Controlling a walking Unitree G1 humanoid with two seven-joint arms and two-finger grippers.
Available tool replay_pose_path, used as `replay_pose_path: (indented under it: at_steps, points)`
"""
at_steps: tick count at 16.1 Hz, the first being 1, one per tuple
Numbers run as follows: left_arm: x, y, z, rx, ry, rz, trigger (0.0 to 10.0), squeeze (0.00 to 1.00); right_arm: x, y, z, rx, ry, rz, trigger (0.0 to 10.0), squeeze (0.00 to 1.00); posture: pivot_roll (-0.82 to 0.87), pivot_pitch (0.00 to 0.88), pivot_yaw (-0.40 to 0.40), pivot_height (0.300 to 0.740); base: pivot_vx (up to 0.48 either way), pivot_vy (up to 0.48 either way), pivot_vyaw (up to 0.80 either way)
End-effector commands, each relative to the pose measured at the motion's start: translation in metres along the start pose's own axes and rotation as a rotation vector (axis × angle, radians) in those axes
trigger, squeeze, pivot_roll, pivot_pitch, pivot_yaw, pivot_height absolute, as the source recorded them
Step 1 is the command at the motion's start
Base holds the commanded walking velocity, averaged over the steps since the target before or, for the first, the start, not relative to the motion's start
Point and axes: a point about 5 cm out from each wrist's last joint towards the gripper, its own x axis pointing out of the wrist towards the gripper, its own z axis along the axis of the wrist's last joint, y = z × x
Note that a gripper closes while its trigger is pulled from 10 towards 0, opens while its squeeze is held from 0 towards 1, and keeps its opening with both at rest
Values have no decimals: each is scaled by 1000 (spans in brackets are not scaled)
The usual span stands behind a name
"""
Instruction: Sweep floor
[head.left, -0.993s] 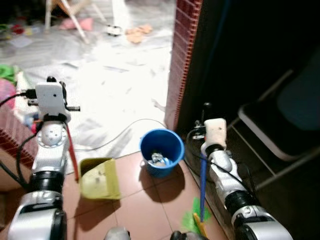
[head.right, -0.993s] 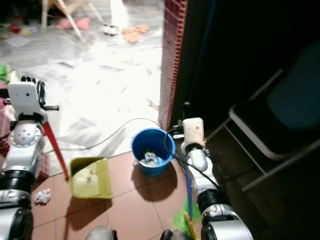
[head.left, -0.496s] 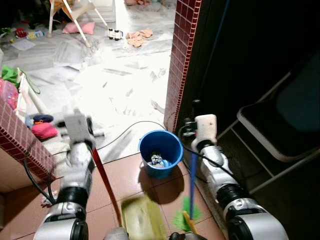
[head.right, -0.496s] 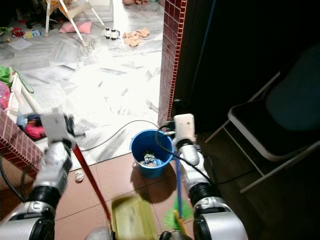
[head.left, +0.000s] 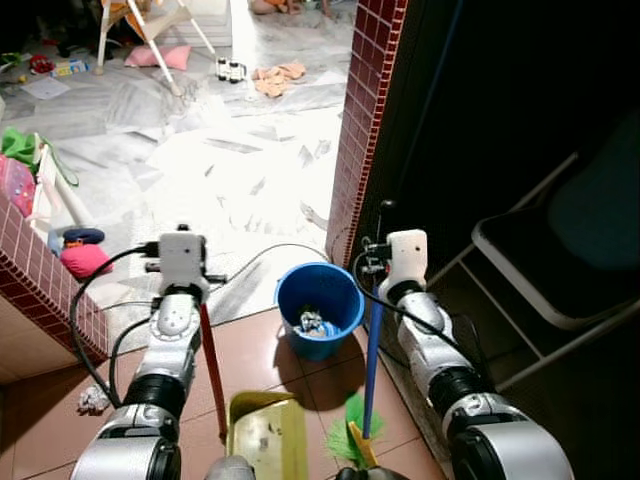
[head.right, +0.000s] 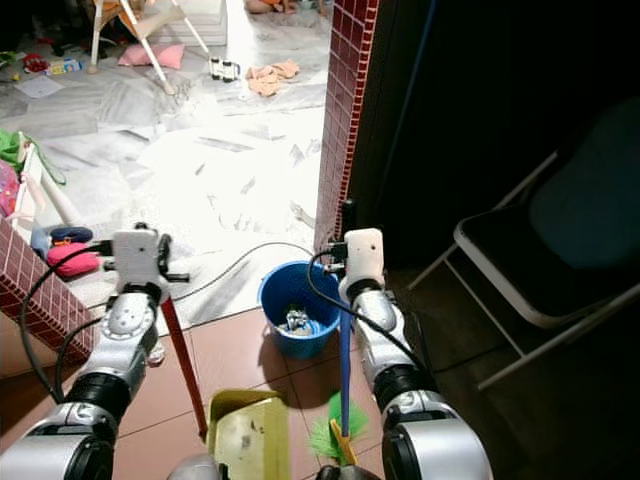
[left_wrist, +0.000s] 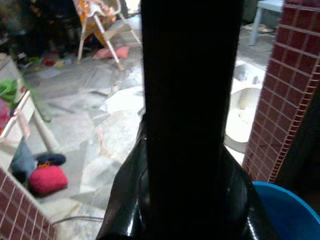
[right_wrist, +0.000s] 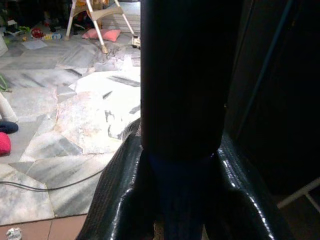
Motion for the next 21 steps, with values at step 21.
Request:
replay_pose_path:
  at_steps: [21]
  points:
    - [5,-5,6,178,-44,68,10000,0,17,-3,25,-103,-56,-67,10000,0,20,3,-101,740,0,0,565]
